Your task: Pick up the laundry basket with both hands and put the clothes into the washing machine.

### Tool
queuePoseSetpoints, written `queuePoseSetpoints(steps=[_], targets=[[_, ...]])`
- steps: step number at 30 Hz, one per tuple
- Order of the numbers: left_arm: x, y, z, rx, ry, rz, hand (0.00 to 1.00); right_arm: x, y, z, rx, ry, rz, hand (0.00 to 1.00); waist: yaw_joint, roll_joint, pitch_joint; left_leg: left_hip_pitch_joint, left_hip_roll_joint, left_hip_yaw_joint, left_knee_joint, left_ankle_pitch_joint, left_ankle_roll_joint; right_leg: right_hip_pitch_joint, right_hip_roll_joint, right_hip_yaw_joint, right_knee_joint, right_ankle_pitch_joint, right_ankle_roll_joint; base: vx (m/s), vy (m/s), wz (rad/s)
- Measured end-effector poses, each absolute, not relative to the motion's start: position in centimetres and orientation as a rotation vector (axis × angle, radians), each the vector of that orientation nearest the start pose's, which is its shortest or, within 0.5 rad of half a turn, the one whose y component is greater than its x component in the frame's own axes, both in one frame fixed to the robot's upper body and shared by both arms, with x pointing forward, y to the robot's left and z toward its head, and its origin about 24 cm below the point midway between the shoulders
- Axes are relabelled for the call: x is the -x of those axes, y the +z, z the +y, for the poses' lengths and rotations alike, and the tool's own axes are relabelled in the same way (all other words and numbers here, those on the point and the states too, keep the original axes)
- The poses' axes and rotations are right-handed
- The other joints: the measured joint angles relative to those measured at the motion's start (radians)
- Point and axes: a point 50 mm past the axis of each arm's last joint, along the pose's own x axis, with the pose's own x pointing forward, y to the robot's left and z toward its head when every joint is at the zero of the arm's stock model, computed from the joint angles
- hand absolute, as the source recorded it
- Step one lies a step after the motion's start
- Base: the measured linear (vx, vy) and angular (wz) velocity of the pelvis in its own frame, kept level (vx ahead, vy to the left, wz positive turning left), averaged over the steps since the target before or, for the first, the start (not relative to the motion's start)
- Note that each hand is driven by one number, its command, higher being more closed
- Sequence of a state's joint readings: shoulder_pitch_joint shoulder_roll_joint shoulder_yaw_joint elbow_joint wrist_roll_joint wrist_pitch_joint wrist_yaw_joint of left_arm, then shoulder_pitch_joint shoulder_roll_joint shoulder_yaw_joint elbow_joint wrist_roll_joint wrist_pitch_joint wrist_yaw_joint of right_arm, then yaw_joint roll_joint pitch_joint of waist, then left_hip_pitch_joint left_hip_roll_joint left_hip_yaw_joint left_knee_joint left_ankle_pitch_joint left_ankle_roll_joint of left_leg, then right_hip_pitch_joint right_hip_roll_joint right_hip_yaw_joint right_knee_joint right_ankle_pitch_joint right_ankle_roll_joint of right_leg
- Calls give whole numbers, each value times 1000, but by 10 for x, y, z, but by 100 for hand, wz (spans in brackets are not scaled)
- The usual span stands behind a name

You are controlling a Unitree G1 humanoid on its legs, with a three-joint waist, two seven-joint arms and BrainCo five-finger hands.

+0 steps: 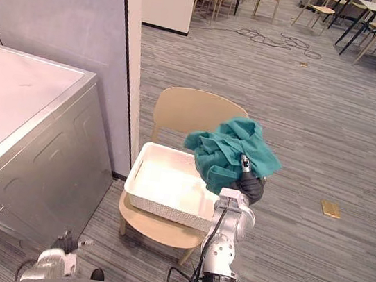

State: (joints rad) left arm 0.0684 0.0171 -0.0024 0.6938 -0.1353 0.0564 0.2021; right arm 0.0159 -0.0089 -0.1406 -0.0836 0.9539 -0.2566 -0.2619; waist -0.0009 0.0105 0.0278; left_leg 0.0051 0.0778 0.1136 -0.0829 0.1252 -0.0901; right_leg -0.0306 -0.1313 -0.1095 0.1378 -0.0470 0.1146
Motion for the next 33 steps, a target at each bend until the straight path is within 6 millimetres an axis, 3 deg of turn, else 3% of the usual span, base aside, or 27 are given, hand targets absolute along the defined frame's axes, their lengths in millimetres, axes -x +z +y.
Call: queuePoseSetpoints(steps=[5, 9, 14, 18, 22, 33], targets=[[-212, -59, 153, 124, 182, 465, 0, -229, 62, -210, -961, -425, -249, 100, -4, 24, -22, 14, -6, 17, 5, -2, 4, 13, 3, 16, -19, 11, 2, 2, 16, -9], [-231, -33, 137, 129, 100, 336, 0, -227, 61, -204, -961, -394, -236, 100, -10, 35, -38, 15, -9, 23, 5, -3, 5, 14, 2, 23, -26, 15, 0, -8, 11, -6], [-251, -8, 99, 106, -68, 240, 0, -226, 68, -181, -976, -269, -211, 100, -15, 37, -40, 17, -11, 26, 0, -6, 11, 13, 1, 33, -26, 16, 1, -10, 6, -3], [-271, 24, 60, 29, -240, 111, 0, -228, 71, -157, -994, -157, -174, 100, -21, 37, -51, 18, -14, 40, 0, -6, 11, 10, -2, 48, -26, 21, 7, 9, 11, -8], [-281, 38, 34, -55, -323, 47, 0, -227, 80, -144, -1029, -83, -182, 100, -26, 39, -54, 15, -15, 56, 0, -7, 13, -6, -3, 65, -21, 21, 8, 4, 7, -11], [-289, 55, -3, -153, -456, -21, 0, -225, 90, -135, -1054, -30, -209, 100, -54, 46, -59, 16, -15, 76, 0, -12, 20, -13, -4, 79, -21, 22, 10, 1, 3, -4]])
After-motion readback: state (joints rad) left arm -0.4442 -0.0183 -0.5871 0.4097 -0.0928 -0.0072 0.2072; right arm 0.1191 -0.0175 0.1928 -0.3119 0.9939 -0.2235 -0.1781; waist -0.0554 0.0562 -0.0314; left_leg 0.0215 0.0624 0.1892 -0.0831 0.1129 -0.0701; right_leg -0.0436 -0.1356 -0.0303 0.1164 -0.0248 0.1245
